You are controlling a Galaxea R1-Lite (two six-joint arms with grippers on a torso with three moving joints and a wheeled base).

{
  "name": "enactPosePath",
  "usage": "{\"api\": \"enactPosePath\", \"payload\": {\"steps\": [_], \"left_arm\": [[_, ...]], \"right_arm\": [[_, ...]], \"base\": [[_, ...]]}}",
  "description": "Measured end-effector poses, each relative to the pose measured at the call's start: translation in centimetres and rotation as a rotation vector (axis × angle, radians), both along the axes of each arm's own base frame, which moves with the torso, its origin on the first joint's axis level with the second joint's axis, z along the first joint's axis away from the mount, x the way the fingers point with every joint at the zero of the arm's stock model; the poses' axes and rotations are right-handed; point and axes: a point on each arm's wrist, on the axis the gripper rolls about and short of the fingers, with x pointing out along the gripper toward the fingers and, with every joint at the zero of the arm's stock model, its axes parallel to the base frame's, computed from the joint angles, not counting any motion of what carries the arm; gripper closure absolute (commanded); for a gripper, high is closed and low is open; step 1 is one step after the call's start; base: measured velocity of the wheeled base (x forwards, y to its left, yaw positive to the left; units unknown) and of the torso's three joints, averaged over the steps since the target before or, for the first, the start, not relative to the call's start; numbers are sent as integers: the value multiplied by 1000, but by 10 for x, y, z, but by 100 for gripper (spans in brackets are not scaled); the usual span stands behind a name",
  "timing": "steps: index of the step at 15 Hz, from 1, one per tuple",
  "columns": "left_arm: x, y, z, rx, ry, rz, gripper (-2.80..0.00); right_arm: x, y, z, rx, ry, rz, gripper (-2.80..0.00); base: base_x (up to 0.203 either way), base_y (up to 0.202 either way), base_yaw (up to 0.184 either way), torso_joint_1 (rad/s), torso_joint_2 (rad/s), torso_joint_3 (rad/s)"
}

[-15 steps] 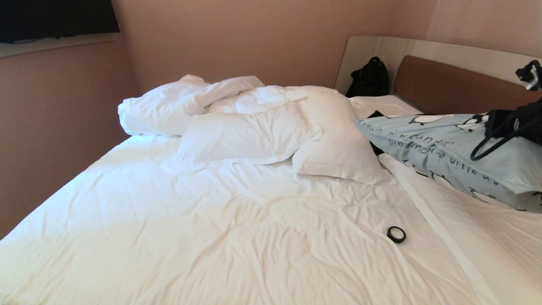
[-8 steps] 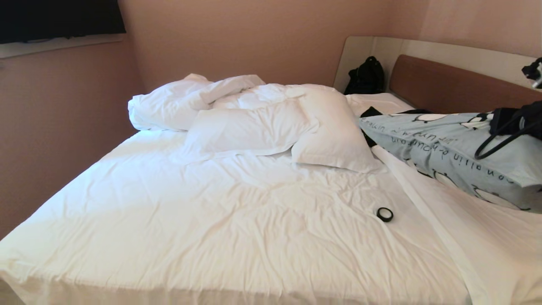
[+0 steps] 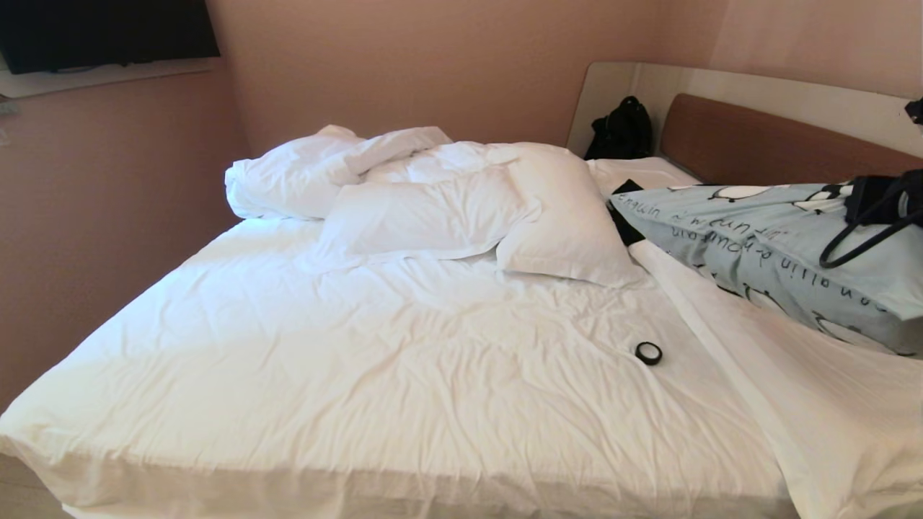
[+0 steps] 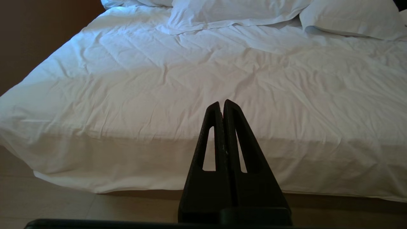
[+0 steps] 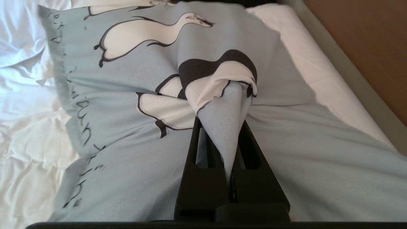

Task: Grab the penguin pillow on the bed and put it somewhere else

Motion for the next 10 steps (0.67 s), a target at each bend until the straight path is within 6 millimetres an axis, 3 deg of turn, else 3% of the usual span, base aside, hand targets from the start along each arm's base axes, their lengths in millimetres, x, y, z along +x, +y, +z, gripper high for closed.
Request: {"api": "enactPosePath", "payload": {"steps": [10], "left_arm": [[0,0,0,0,1,-1,0]], "right_arm": [[-59,23,31,-29,-117,42,0]], "base": [[0,0,0,0,0,0]]}}
